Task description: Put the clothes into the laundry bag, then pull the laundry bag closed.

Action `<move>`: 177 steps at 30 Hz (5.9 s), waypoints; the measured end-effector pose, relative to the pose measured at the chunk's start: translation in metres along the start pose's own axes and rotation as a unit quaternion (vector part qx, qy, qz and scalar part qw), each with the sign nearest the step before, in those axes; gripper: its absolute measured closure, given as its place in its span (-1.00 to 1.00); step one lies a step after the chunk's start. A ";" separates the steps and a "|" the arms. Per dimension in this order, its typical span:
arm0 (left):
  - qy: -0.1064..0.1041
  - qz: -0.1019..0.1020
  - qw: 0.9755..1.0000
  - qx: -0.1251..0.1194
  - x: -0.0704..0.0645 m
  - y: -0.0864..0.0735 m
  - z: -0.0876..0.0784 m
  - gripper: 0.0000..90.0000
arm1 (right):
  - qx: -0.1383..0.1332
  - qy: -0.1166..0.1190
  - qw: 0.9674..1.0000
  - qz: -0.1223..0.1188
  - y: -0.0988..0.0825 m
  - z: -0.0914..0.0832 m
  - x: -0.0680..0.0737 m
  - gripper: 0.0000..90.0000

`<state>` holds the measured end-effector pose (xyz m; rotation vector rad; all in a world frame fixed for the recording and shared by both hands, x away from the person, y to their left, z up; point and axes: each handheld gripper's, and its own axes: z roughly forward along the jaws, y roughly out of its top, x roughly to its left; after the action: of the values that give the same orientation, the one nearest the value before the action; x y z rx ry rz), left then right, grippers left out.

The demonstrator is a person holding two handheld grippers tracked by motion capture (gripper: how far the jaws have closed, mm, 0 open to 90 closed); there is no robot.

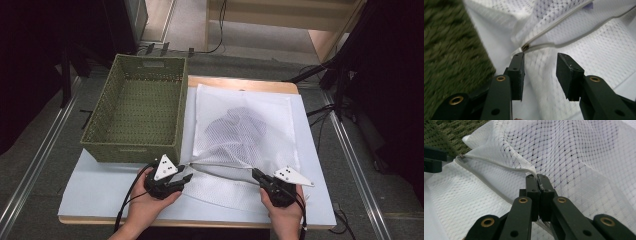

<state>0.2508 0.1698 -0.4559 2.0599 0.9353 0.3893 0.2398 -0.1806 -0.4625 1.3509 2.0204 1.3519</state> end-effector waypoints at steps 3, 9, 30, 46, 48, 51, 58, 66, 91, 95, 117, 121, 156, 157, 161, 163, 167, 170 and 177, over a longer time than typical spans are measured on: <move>-0.005 -0.013 1.000 0.005 0.004 -0.006 0.001 0.27 | 0.010 -0.001 1.000 0.001 -0.003 0.004 -0.002 0.99; -0.003 -0.033 0.999 -0.001 0.008 -0.011 -0.003 0.25 | 0.042 -0.012 0.999 0.007 -0.010 0.013 -0.009 0.99; 0.009 -0.047 0.998 -0.043 0.019 -0.013 -0.018 0.04 | 0.006 -0.003 1.000 0.009 0.011 0.005 0.004 -0.71; 0.008 -0.049 0.998 -0.037 0.021 -0.012 -0.014 -0.01 | 0.015 0.052 0.999 -0.004 0.014 0.022 0.052 -0.53; 0.010 -0.051 0.998 -0.038 0.022 -0.012 -0.015 0.00 | 0.018 0.063 0.998 -0.016 0.013 0.026 0.059 -0.43; 0.012 -0.054 0.998 -0.043 0.024 -0.012 -0.019 0.06 | 0.027 0.065 0.997 -0.020 0.012 0.034 0.069 -0.27; -0.006 -0.060 0.998 -0.035 0.030 -0.013 -0.027 0.68 | 0.041 0.081 0.996 -0.015 0.017 0.052 0.082 -0.05; -0.024 -0.067 0.997 -0.032 0.033 -0.010 -0.029 1.00 | 0.060 0.094 0.993 -0.036 0.020 0.076 0.097 0.00; -0.008 -0.080 0.996 0.037 0.032 -0.015 -0.002 1.00 | 0.055 0.150 0.986 -0.055 0.025 0.087 0.117 0.99; -0.015 -0.078 0.997 0.018 0.023 -0.006 0.004 1.00 | 0.036 0.192 0.979 -0.053 0.028 0.072 0.116 0.99; -0.154 -0.129 0.978 -0.061 0.036 -0.006 -0.010 0.52 | 0.055 0.155 0.985 -0.049 0.012 0.081 0.110 0.98; -0.178 -0.178 0.966 -0.056 0.047 -0.015 -0.009 0.36 | 0.044 0.158 0.985 -0.048 0.014 0.079 0.110 0.98; -0.121 -0.005 0.991 -0.052 0.010 -0.005 -0.014 1.00 | 0.028 0.214 0.975 0.044 0.027 0.070 0.107 0.86; -0.121 -0.006 0.991 -0.051 0.010 -0.005 -0.014 1.00 | 0.028 0.215 0.975 0.043 0.026 0.070 0.107 0.89; -0.123 -0.008 0.991 -0.051 0.011 -0.003 -0.012 1.00 | 0.023 0.209 0.977 0.042 0.026 0.067 0.105 0.94; -0.130 -0.012 0.990 -0.050 0.011 -0.003 -0.011 1.00 | 0.020 0.207 0.977 0.042 0.025 0.066 0.105 0.94; -0.143 -0.029 0.988 -0.056 0.013 -0.003 -0.010 0.79 | 0.016 0.212 0.976 0.037 0.025 0.065 0.106 0.94; -0.145 -0.030 0.987 -0.061 0.013 -0.003 -0.007 0.68 | 0.013 0.213 0.976 0.031 0.024 0.065 0.109 0.94; -0.137 -0.016 0.989 -0.047 0.012 -0.002 -0.007 1.00 | 0.012 0.208 0.978 0.022 0.023 0.065 0.108 0.94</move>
<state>0.2540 0.1833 -0.4542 1.9491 0.7677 0.1248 0.2466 -0.0525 -0.4519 1.2038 2.2837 1.7557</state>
